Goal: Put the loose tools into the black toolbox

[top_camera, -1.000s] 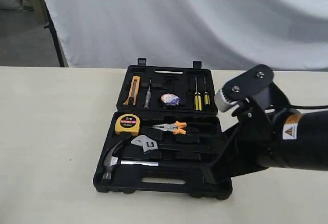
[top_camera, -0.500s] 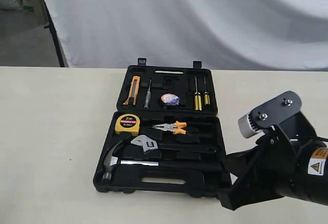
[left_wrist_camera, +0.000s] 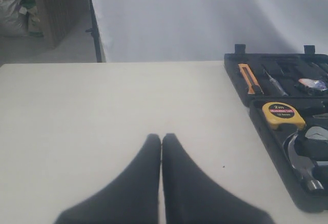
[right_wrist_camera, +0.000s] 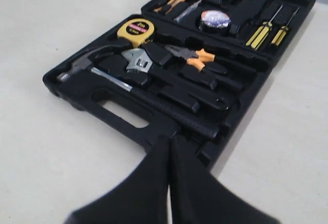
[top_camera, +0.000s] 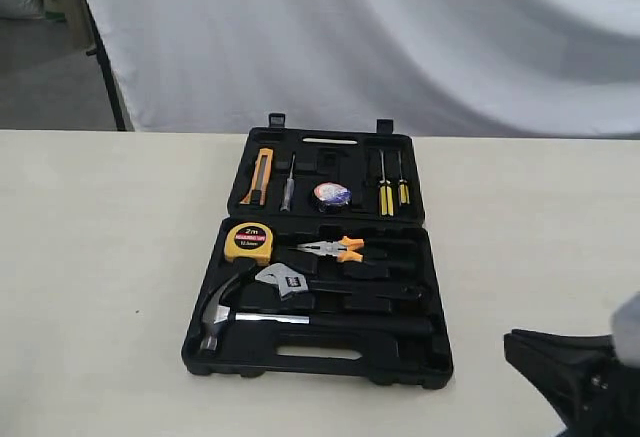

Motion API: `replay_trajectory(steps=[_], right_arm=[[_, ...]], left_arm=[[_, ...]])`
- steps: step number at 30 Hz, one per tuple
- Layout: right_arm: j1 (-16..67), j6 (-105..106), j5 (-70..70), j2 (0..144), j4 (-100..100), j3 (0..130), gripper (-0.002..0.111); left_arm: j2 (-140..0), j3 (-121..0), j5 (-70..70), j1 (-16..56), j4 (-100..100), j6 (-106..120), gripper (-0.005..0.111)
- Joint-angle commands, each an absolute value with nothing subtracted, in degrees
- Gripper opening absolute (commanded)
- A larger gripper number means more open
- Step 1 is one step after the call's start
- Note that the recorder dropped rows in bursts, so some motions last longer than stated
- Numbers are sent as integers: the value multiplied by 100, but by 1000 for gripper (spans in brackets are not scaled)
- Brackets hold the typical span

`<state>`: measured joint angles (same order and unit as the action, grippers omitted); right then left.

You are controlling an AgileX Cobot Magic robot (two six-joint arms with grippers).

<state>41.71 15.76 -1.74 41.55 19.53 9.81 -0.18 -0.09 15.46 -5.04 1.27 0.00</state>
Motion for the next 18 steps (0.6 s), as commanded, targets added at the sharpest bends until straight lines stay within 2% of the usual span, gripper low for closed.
replay_trajectory(steps=[1, 7, 13, 18], right_arm=[[4161, 1558, -652, 3112, 1956, 435, 0], [4161, 1558, -898, 1911, 1406, 0, 0], [4161, 1277, -152, 1069, 872, 0, 0], [4161, 1277, -95, 756, 872, 0, 0]], left_arm=[[0, 0, 1542, -474, 173, 0, 1], [0, 0, 1542, -474, 173, 0, 1], [0, 0, 1542, -474, 173, 0, 1], [0, 0, 1542, -474, 173, 0, 1]])
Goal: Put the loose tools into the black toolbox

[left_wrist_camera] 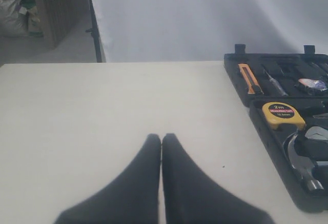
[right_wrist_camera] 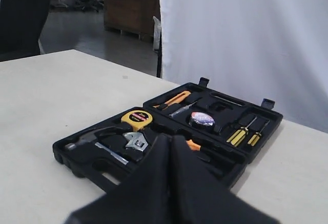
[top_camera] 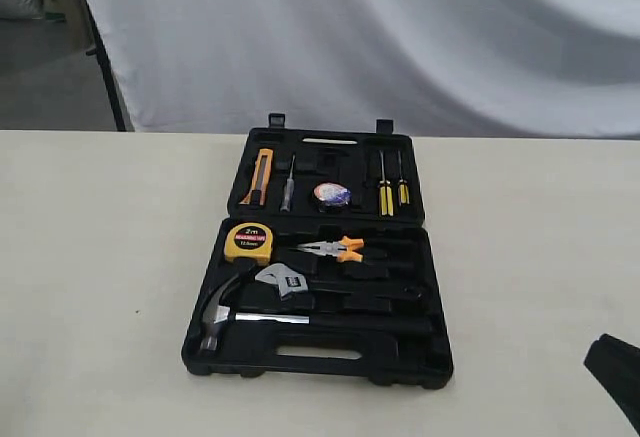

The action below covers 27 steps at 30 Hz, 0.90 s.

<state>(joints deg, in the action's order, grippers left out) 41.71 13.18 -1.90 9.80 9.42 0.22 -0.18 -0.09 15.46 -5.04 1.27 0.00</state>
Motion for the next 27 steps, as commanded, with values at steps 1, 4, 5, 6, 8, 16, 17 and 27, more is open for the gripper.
replay_trajectory(steps=[1, 4, 5, 6, 8, 16, 17, 27], right_arm=[[4161, 1277, -95, 737, 872, 0, 0], [4161, 1277, -95, 723, 872, 0, 0], [4161, 1277, -95, 723, 872, 0, 0], [4161, 1277, -95, 723, 872, 0, 0], [4161, 1277, -95, 714, 887, 0, 0], [3041, 964, -48, 322, 1130, 0, 0], [2769, 898, 39, 209, 1171, 0, 0], [1190, 809, 829, 0, 1272, 0, 0]], left_arm=[[0, 0, 1542, -474, 173, 0, 1], [0, 0, 1542, -474, 173, 0, 1], [0, 0, 1542, -474, 173, 0, 1], [0, 0, 1542, -474, 173, 0, 1], [0, 0, 1542, -474, 173, 0, 1], [0, 0, 1542, -474, 173, 0, 1], [0, 0, 1542, -474, 173, 0, 1], [0, 0, 1542, -474, 173, 0, 1]])
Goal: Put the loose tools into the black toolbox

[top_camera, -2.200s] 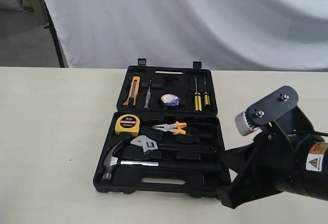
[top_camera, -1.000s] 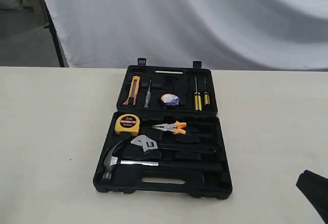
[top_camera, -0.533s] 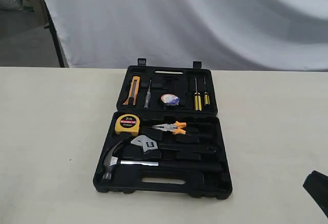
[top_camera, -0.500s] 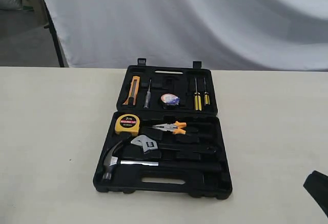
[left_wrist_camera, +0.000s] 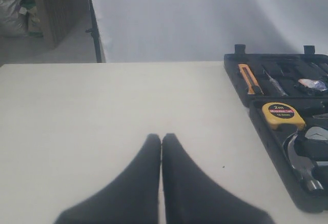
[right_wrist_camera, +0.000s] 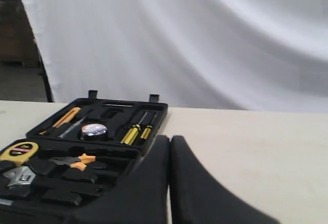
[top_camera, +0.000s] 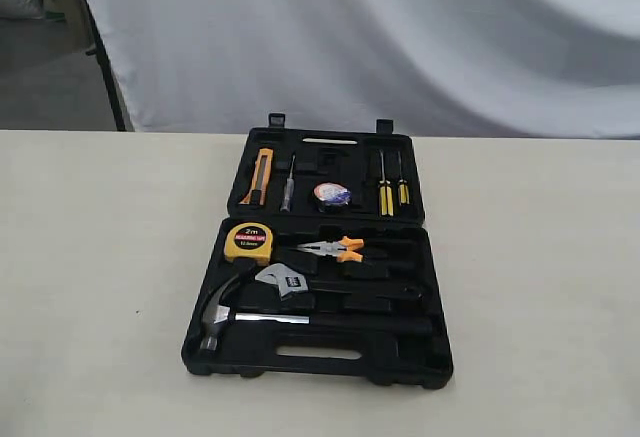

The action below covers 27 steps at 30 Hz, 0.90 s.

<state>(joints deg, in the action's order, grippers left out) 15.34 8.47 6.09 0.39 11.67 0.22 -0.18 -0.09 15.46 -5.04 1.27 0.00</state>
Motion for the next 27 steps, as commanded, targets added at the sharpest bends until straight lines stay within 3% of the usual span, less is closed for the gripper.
replay_trajectory(steps=[1, 27], right_arm=[[1097, 809, 868, 0, 1351, 0, 0], [928, 809, 1058, 0, 1378, 0, 0]], left_arm=[[0, 0, 1542, -474, 173, 0, 1], [0, 0, 1542, -474, 173, 0, 1]])
